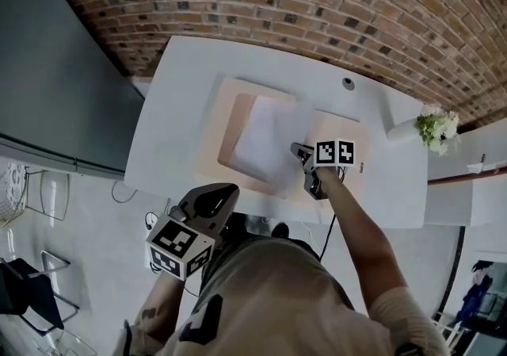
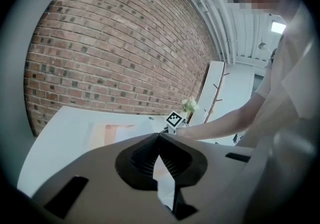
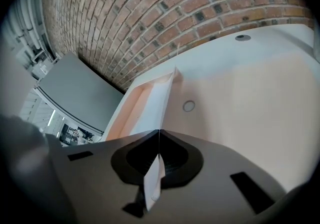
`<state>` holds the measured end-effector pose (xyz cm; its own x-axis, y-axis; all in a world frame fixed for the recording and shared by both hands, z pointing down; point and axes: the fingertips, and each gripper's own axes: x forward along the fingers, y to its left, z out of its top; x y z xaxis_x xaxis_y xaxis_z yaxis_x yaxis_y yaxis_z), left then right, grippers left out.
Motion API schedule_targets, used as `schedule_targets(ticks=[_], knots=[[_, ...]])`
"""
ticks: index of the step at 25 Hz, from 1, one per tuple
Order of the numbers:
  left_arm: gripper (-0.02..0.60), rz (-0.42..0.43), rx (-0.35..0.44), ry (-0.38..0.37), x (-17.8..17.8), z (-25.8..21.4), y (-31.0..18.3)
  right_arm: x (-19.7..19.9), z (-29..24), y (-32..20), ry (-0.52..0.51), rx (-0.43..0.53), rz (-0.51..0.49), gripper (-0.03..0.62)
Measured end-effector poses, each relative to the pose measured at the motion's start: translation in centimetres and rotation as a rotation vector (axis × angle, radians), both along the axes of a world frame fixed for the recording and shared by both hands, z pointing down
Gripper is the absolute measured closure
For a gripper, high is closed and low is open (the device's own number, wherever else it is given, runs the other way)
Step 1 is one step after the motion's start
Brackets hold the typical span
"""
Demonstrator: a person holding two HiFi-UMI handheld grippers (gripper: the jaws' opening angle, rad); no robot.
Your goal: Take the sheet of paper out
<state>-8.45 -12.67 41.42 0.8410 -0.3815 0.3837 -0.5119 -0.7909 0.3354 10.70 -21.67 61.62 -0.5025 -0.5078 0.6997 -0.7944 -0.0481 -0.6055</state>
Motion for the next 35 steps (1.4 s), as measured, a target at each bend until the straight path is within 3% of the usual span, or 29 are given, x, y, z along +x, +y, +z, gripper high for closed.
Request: schedule_targets(ticks=[11,35], knots=[[0.568,-0.018,0.016,-0.028,2.1,-0.3,0.8,1.7,0.5,0.3,-0.005,0.006,-0.023,0.569],[0.568,0.049,0.050,-0.063,8.7,-1.5,3.3,6.6,-2.4,3.5,-0.119,0.084,0.019,0.569]])
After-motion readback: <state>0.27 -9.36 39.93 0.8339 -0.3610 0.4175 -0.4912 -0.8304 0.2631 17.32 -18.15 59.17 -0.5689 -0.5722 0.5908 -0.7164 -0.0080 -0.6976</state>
